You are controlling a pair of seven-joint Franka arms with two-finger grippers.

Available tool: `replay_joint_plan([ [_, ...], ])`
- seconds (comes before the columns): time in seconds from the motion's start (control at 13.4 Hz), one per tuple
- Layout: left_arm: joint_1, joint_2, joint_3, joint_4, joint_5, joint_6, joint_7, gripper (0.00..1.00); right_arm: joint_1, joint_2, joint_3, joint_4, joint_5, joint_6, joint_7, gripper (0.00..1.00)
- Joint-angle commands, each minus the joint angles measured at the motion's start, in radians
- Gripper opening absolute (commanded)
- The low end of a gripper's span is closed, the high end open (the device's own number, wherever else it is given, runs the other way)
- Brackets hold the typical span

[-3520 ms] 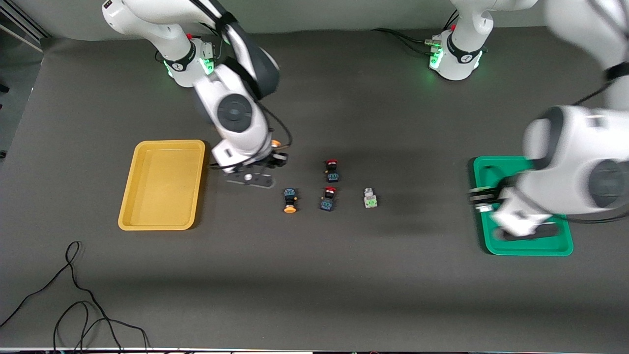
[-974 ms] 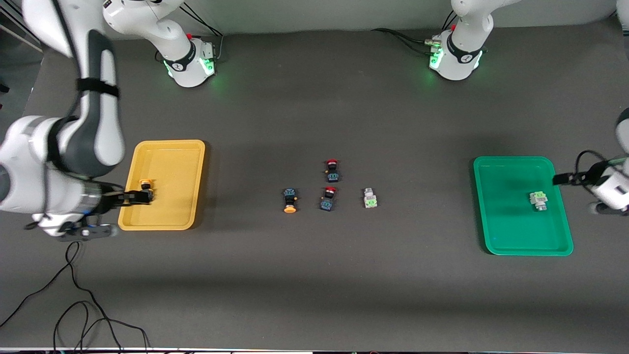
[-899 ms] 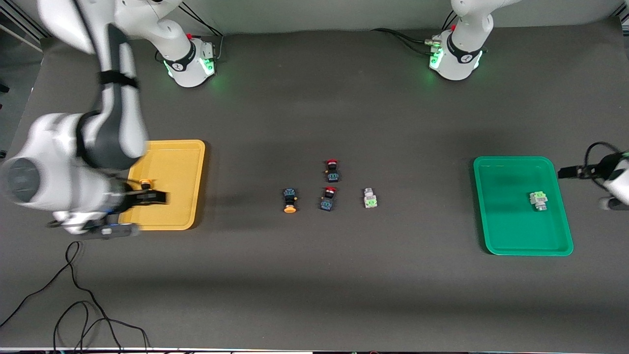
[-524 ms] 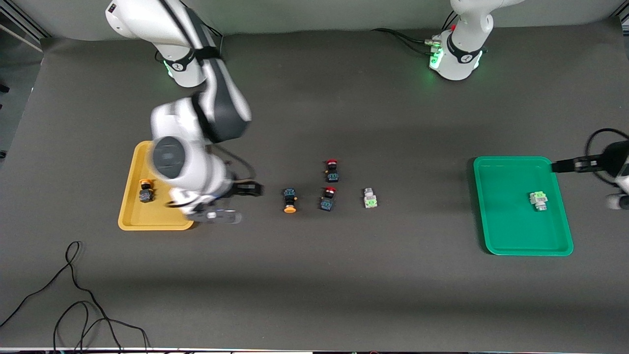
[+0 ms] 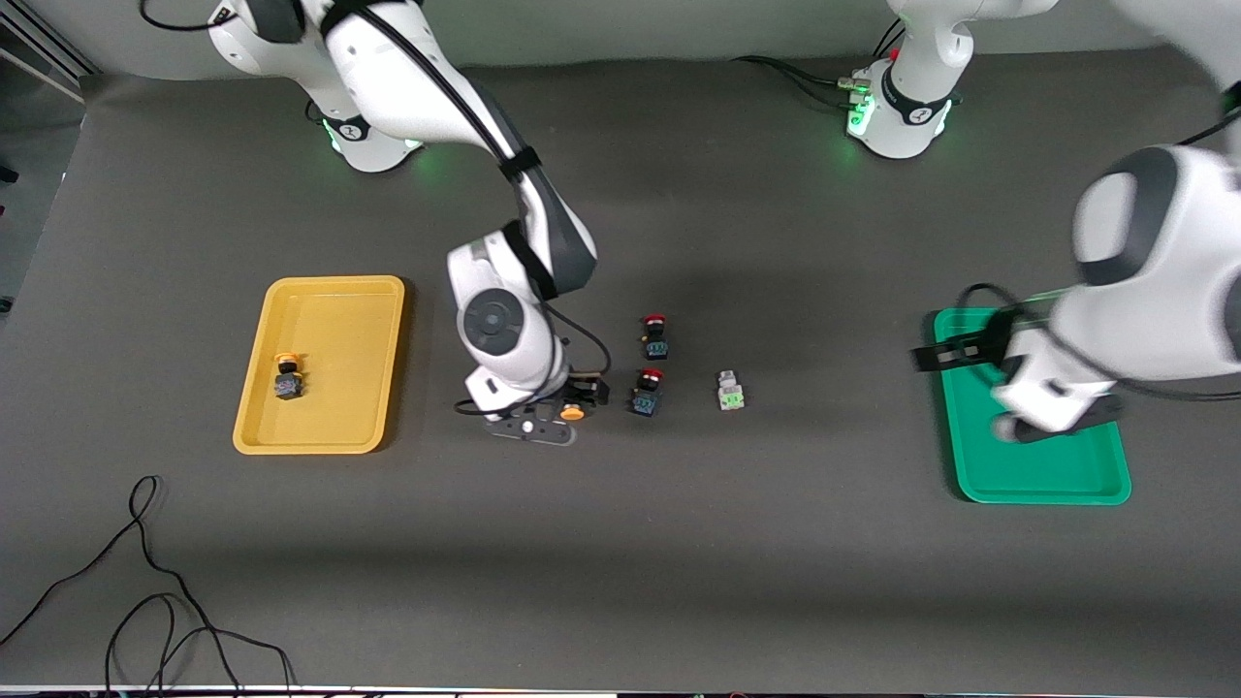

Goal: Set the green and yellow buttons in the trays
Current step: 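Reach the right gripper to another yellow button while the left gripper reaches green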

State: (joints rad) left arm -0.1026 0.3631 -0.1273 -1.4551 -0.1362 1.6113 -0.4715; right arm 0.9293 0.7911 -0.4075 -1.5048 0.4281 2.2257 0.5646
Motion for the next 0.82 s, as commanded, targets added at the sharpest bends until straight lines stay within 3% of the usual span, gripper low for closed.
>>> replay_joint_plan([
  [0.0,-0.101,0.08,0.018,0.042,-0.002,0.074,-0.128,0.78,0.009,0.054,-0.007,0.008,0.023,0.049,0.017,1.0],
  [0.3,-0.196,0.2,0.018,0.035,0.0,0.231,-0.182,0.82,0.008,0.072,-0.007,0.006,0.023,0.058,0.017,1.0],
  [0.37,-0.222,0.23,0.018,0.03,0.006,0.27,-0.205,0.84,0.009,0.079,-0.007,-0.003,0.023,0.078,0.017,0.9],
  [0.52,-0.27,0.29,0.021,0.027,0.013,0.352,-0.243,0.88,0.008,0.079,-0.007,-0.009,0.023,0.084,0.012,0.46],
  [0.6,-0.276,0.312,0.021,0.015,0.015,0.39,-0.243,0.88,0.008,0.076,-0.007,-0.009,0.023,0.084,0.008,0.38],
  [0.75,-0.279,0.329,0.021,-0.048,0.021,0.488,-0.242,0.91,0.008,0.069,-0.007,-0.009,0.023,0.081,0.005,0.37],
])
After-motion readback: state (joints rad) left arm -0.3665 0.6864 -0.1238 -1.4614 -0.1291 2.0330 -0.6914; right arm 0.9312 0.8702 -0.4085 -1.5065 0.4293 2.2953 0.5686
